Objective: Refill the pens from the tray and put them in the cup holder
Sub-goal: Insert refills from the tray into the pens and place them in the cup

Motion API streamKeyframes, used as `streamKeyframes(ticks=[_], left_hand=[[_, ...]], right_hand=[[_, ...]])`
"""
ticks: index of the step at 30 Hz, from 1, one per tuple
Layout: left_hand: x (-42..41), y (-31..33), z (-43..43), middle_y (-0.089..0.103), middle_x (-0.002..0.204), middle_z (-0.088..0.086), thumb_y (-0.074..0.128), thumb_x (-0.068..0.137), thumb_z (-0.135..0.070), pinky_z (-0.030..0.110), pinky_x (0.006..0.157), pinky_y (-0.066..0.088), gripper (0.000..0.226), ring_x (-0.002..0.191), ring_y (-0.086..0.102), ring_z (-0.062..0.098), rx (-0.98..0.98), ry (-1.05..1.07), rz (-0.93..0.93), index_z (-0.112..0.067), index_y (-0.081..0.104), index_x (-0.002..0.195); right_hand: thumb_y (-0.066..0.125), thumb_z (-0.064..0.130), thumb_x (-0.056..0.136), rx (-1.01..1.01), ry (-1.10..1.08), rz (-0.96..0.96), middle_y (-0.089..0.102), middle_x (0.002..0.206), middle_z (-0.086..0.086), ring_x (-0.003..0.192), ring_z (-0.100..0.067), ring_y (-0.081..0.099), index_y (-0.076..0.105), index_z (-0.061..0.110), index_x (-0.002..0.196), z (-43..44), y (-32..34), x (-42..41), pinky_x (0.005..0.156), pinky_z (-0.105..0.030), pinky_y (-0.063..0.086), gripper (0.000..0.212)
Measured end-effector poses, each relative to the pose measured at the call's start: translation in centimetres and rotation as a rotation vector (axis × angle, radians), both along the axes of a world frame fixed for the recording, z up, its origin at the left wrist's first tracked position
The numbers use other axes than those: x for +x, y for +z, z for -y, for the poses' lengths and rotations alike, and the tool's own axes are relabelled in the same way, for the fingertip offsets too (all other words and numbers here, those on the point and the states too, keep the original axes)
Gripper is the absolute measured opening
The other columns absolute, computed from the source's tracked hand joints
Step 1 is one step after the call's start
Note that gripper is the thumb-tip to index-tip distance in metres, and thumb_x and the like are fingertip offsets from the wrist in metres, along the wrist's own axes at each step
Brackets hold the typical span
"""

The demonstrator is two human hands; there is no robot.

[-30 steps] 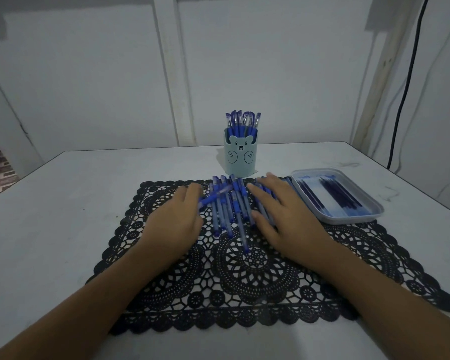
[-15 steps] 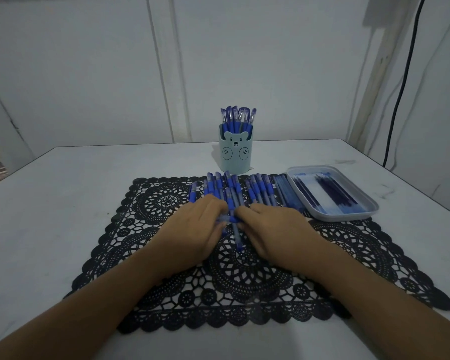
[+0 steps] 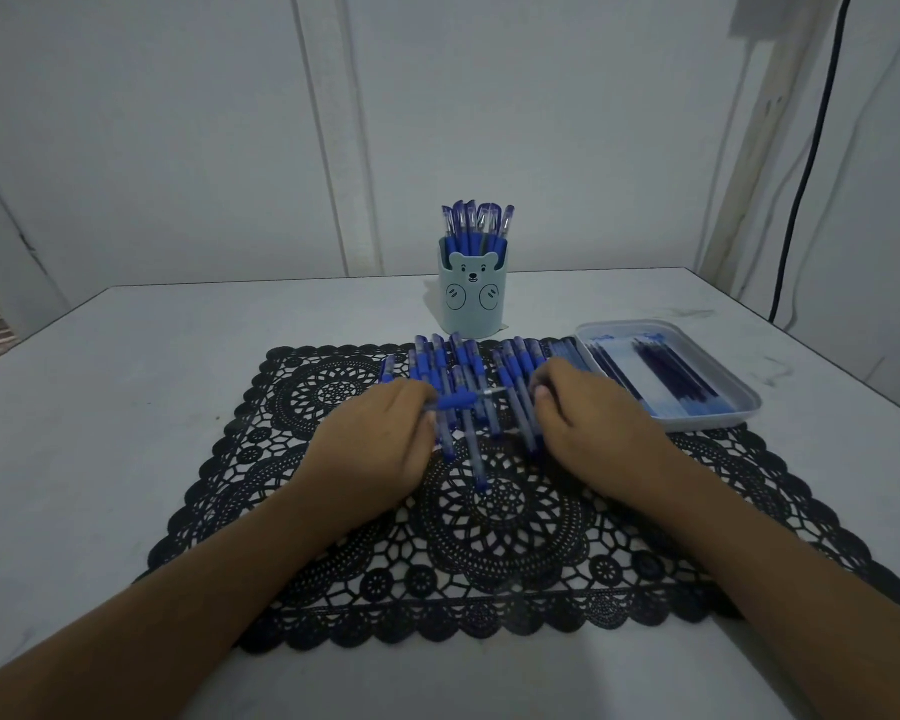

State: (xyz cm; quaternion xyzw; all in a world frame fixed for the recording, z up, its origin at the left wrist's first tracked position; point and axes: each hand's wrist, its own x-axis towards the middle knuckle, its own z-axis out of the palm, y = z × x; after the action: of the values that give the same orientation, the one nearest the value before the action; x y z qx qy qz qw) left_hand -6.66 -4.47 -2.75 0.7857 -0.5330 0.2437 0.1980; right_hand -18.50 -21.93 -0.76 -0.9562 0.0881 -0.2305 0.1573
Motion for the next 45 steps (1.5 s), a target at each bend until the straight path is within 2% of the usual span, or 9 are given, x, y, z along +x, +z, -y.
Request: streamKeyframes(ticks=[4, 9, 16, 24, 28, 31, 35, 39, 45], left_hand=[[0.3, -0.2, 0.0, 0.054, 0.07, -0.007, 0.046, 0.086, -0.021, 0.009, 0.043, 0.02, 0.015, 0.05, 0.038, 0.003, -0.058, 0.09, -0.068, -0.012, 0.056, 0.09], [0.1, 0.0, 0.0, 0.054, 0.07, -0.009, 0.045, 0.089, -0.033, 0.007, 0.045, 0.025, 0.021, 0.052, 0.044, 0.006, -0.036, 0.085, -0.044, -0.016, 0.057, 0.089], [-0.2, 0.1, 0.1, 0.059, 0.072, -0.006, 0.037, 0.092, -0.036, 0.021, 0.041, 0.042, 0.033, 0.054, 0.05, 0.008, -0.042, -0.054, 0.035, -0.014, 0.061, 0.093], [-0.7, 0.5, 0.1, 0.063, 0.072, -0.009, 0.029, 0.099, -0.037, 0.021, 0.042, 0.043, 0.035, 0.056, 0.056, 0.007, -0.08, -0.15, 0.057, -0.018, 0.058, 0.098], [-0.9, 0.7, 0.1, 0.034, 0.051, -0.025, 0.032, 0.093, -0.036, 0.006, 0.044, 0.03, 0.03, 0.048, 0.042, -0.009, -0.097, -0.124, -0.087, -0.025, 0.058, 0.083], [-0.8, 0.6, 0.1, 0.036, 0.053, -0.024, 0.03, 0.092, -0.04, 0.005, 0.056, 0.036, 0.033, 0.058, 0.047, -0.009, -0.074, -0.115, -0.137, -0.026, 0.059, 0.084], [-1.1, 0.8, 0.1, 0.045, 0.063, -0.021, 0.035, 0.093, -0.036, 0.002, 0.045, 0.024, 0.031, 0.054, 0.037, -0.003, -0.028, -0.079, -0.05, -0.023, 0.063, 0.091], [-1.0, 0.8, 0.1, 0.049, 0.066, -0.019, 0.036, 0.092, -0.037, 0.002, 0.05, 0.031, 0.032, 0.062, 0.039, -0.002, -0.054, -0.087, -0.088, -0.02, 0.064, 0.092], [-1.1, 0.8, 0.2, 0.042, 0.065, -0.023, 0.034, 0.092, -0.039, 0.003, 0.043, 0.024, 0.033, 0.055, 0.039, 0.0, -0.011, -0.065, -0.082, -0.023, 0.062, 0.092]], right_hand=[[0.045, 0.02, 0.094, -0.068, 0.098, -0.034, 0.046, 0.107, 0.001, 0.088, -0.01, 0.048, 0.057, 0.012, 0.112, -0.4, -0.4, 0.1, 0.075, -0.011, 0.037, 0.023], [0.044, 0.04, 0.093, -0.168, 0.055, -0.024, 0.057, 0.099, 0.004, 0.095, -0.013, 0.048, 0.058, 0.02, 0.108, -1.4, -1.0, 0.1, 0.086, -0.031, 0.041, 0.029], [0.033, 0.051, 0.091, 0.447, -0.02, 0.079, 0.05, 0.061, -0.005, 0.054, -0.01, 0.044, 0.058, -0.003, 0.078, -1.6, 0.3, 0.0, 0.054, -0.019, 0.036, 0.06], [0.051, 0.037, 0.089, 0.566, 0.136, 0.064, 0.04, 0.049, 0.007, 0.043, -0.002, 0.036, 0.048, 0.017, 0.055, -1.6, 0.5, -0.1, 0.045, -0.011, 0.032, 0.039], [0.057, 0.03, 0.087, 0.489, 0.211, 0.064, 0.054, 0.066, 0.0, 0.053, -0.003, 0.045, 0.059, 0.013, 0.081, -1.4, 0.6, -0.2, 0.052, -0.012, 0.038, 0.019], [0.055, 0.038, 0.085, 0.498, 0.213, 0.078, 0.061, 0.081, -0.002, 0.068, -0.008, 0.054, 0.058, 0.022, 0.089, -1.4, 0.4, -0.2, 0.062, -0.014, 0.043, 0.017], [0.043, 0.041, 0.091, 0.438, 0.169, 0.043, 0.052, 0.056, 0.005, 0.05, -0.002, 0.046, 0.053, 0.026, 0.062, -1.5, 0.4, -0.2, 0.051, -0.012, 0.037, 0.034], [0.059, 0.031, 0.086, 0.486, 0.232, 0.029, 0.058, 0.079, 0.002, 0.07, -0.009, 0.054, 0.055, 0.026, 0.088, -1.0, 0.5, -0.3, 0.063, -0.013, 0.043, 0.007], [0.045, 0.036, 0.092, 0.463, 0.174, -0.006, 0.049, 0.046, 0.01, 0.044, 0.001, 0.044, 0.054, 0.025, 0.061, -0.9, 0.6, -0.3, 0.051, -0.014, 0.035, 0.034]])
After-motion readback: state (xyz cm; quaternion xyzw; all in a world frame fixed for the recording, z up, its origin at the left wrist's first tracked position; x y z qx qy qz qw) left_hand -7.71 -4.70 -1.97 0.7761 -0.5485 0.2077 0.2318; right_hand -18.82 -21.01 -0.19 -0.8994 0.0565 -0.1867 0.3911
